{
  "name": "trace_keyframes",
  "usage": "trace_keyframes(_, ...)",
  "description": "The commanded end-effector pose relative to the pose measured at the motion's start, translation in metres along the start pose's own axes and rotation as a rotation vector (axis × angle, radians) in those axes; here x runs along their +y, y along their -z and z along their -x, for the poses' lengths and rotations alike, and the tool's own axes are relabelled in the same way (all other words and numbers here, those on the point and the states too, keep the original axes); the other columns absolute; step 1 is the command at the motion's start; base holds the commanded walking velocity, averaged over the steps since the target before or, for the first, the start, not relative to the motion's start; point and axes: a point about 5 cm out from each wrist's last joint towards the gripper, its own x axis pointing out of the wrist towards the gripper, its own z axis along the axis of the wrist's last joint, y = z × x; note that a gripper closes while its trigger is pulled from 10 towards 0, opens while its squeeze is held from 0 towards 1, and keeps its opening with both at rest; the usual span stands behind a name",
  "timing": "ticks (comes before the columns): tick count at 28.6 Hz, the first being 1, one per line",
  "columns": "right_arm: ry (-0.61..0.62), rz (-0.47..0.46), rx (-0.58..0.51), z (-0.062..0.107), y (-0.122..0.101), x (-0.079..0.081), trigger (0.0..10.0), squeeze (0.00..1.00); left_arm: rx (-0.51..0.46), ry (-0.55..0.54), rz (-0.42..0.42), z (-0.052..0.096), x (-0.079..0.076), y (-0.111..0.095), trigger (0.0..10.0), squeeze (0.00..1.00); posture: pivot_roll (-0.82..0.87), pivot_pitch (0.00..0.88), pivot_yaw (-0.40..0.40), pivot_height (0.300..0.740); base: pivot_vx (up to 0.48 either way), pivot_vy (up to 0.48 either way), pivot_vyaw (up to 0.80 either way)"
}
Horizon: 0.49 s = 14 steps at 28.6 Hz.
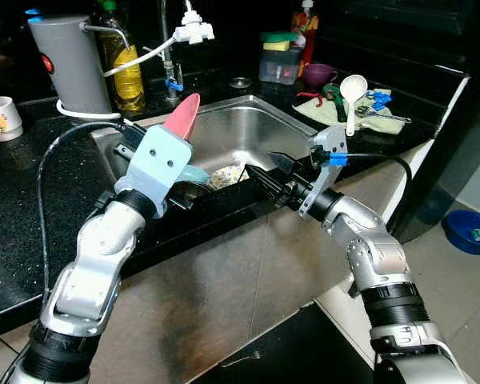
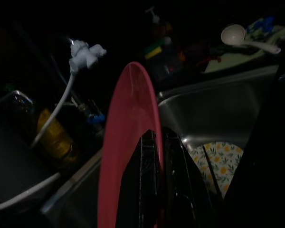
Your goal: Kitchen organization
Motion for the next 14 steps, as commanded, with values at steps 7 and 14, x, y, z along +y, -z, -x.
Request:
trace_keyframes(7, -0.013, 0.004, 0.000, 0.000, 0.000, 0.006, 10.0, 0.00, -0.027, -0.025, 0.161, -0.020, 0.014, 0.022, 10.0, 0.00, 0.00, 0.000, -0.022, 0.740, 0.000, 0.000, 0.00)
trace_keyframes(14, -0.014, -0.010, -0.006, 0.013, 0.000, 0.011, 10.0, 0.00, -0.127, -0.008, 0.476, -0.048, 0.025, 0.022, 10.0, 0.00, -0.05, 0.000, -0.002, 0.740, 0.000, 0.000, 0.00)
